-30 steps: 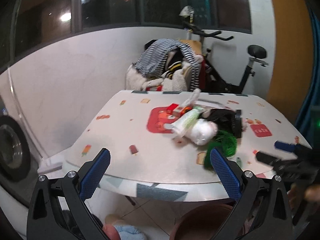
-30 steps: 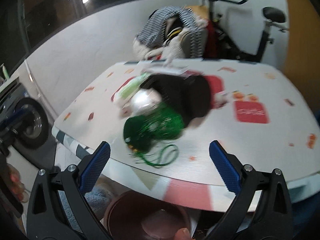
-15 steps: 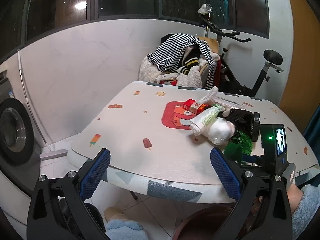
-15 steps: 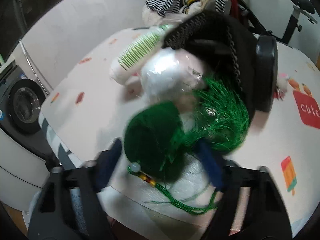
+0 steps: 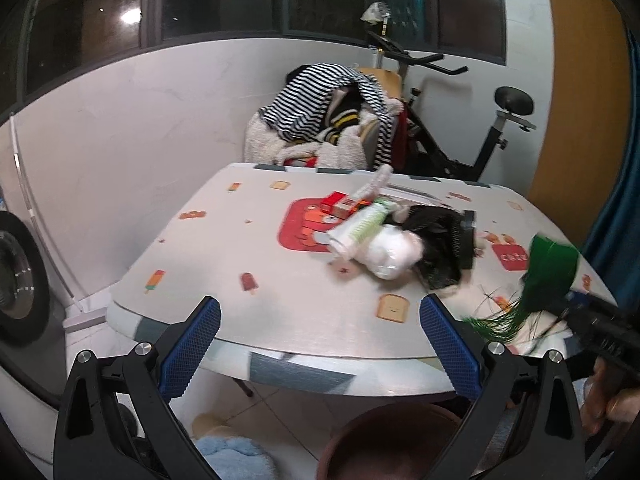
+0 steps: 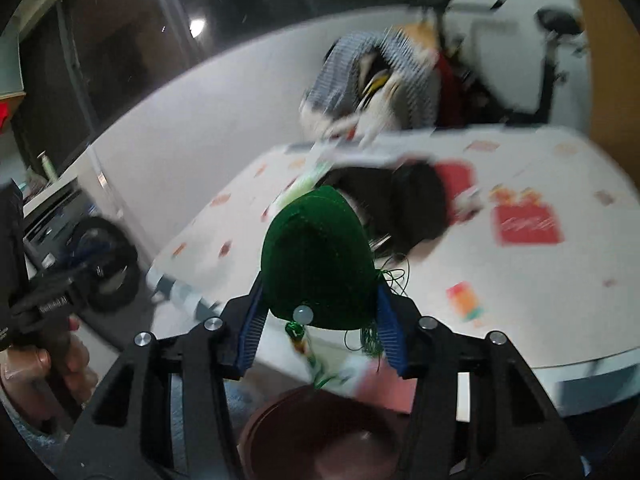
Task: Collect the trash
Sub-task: 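Grasp the green knitted hat with the right gripper, then grasp the white green-printed plastic bag with the left gripper while the right gripper holds the hat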
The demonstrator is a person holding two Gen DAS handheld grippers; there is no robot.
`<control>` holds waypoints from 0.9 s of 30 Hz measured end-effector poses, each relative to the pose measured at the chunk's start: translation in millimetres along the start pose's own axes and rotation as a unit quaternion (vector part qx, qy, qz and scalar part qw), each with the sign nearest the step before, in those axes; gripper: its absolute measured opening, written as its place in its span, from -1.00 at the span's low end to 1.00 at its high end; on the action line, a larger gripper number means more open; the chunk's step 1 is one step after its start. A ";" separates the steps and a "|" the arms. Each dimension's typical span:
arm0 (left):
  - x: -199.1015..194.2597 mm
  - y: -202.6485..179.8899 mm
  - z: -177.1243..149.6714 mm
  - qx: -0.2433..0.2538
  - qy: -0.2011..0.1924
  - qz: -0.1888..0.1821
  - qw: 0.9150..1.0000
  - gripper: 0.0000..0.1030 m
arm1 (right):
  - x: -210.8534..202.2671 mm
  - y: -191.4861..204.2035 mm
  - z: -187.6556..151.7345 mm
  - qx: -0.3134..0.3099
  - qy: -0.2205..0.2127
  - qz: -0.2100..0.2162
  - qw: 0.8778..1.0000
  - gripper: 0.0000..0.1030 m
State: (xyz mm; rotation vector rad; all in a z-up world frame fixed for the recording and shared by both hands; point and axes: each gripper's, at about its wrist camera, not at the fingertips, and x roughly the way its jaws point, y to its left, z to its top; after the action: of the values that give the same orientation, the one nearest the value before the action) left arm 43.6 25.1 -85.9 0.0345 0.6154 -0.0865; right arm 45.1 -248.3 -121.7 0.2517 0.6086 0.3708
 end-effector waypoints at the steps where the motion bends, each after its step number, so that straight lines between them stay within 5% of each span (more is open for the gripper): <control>1: 0.8 -3.6 -0.2 -0.002 0.003 -0.007 1.000 0.89 | -7.3 -3.0 -0.1 -0.002 -0.014 -0.012 1.000 0.00; 11: 18.4 -24.0 -4.3 -0.013 0.040 -0.038 0.998 0.61 | -6.8 -46.9 -33.3 0.016 -0.023 -0.096 0.995 0.00; 17: 48.3 -20.3 1.4 -0.020 0.053 -0.045 0.997 0.45 | 6.9 -53.1 -43.2 0.029 -0.020 -0.095 0.995 0.00; 27: 135.2 -27.4 67.9 0.017 0.056 -0.086 0.995 -0.01 | 10.5 -59.9 -33.1 0.043 -0.021 -0.084 0.995 0.00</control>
State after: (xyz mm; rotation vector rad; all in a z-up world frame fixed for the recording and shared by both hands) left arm 190.1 -15.7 -108.8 0.0193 0.7294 -0.2627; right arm 49.1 -294.2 -173.4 0.2878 0.6008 0.1779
